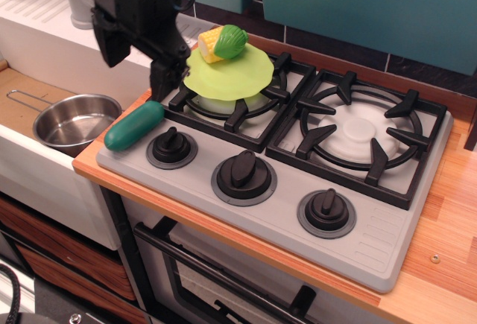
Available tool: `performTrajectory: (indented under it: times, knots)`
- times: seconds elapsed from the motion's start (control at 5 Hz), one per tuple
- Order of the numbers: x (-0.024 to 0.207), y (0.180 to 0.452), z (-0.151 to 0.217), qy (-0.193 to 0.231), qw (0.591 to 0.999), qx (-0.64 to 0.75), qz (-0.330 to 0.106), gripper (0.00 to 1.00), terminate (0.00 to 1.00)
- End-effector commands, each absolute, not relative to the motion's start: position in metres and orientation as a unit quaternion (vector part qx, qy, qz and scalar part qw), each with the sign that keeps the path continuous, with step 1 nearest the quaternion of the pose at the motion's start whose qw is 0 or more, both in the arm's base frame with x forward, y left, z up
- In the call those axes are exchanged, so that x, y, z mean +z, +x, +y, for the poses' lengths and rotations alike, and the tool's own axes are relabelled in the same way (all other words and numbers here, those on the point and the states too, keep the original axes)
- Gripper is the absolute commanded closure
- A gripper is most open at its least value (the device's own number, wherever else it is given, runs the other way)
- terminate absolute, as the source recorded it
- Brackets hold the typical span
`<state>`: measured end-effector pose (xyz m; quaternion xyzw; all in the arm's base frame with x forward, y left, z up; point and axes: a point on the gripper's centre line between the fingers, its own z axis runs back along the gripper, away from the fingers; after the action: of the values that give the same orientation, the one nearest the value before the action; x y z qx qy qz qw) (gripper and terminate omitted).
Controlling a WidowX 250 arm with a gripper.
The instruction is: Put corncob on plate and cucumber in pot or pan in sink
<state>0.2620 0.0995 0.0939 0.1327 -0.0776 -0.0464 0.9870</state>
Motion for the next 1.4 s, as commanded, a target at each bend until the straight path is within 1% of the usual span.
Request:
performTrajectory:
  times: [0.0,0.6,1.0,1.2]
  knots:
    - [0.083,0.262,0.108,0.142,0.978,-0.056,-0.140,0.00,0.00]
    - [0.053,0.262,0.117,0.135,0.972,-0.067,-0.179,0.00,0.00]
    - [0.040,0.264,0.129,0.138,0.968,-0.074,-0.195,0.00,0.00]
    - [0.033,0.261,0.135,0.138,0.965,-0.079,-0.208,0.00,0.00]
